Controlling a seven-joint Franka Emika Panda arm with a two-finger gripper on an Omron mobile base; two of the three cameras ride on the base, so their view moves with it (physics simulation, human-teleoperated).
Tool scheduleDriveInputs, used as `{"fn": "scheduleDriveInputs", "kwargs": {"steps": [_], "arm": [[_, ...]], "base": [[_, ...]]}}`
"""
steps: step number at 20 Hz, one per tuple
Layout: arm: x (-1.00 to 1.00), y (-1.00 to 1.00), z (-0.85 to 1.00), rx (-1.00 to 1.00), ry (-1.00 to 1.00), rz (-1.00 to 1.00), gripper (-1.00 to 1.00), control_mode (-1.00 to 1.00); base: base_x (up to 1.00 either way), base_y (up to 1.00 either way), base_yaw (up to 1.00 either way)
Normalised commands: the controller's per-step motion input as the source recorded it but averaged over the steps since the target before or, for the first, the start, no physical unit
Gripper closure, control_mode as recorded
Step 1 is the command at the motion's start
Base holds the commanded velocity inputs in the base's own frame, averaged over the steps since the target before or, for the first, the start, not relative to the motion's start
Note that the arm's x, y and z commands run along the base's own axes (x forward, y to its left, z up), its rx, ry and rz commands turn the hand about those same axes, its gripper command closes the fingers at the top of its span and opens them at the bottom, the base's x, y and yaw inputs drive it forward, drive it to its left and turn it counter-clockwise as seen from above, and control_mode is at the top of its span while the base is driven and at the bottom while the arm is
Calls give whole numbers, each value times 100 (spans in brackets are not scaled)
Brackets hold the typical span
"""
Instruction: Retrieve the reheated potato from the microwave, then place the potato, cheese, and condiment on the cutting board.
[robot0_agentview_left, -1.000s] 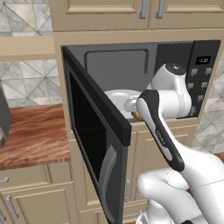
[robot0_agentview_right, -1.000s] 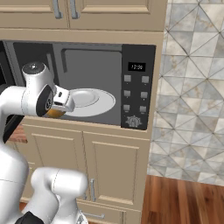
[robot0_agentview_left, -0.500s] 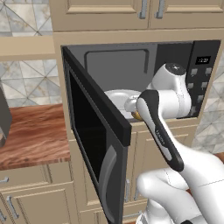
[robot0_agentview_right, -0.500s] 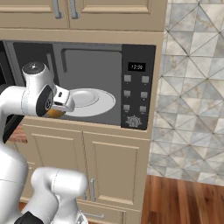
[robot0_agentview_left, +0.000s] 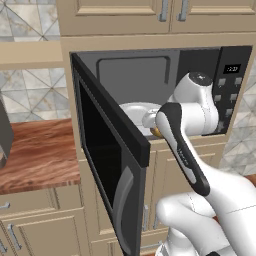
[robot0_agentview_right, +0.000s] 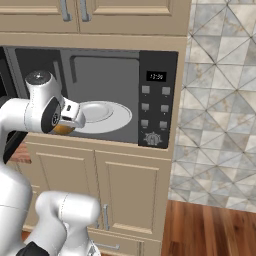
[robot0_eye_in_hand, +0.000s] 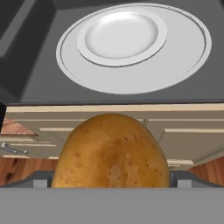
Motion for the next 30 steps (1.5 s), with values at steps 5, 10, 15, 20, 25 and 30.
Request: {"fn": "scheduleDriveInputs", "kwargs": {"steps": [5,10,15,20,25,30], "arm": [[0,0,0,0,0,0,100,100],[0,0,0,0,0,0,100,100],[0,0,0,0,0,0,100,100],[0,0,0,0,0,0,100,100],[0,0,0,0,0,0,100,100],[0,0,0,0,0,0,100,100]], "base": [[-22,0,2],[-58,-2,4],[-56,-10,0],[-25,-38,47],[-26,-35,61],[-40,-37,58]]}}
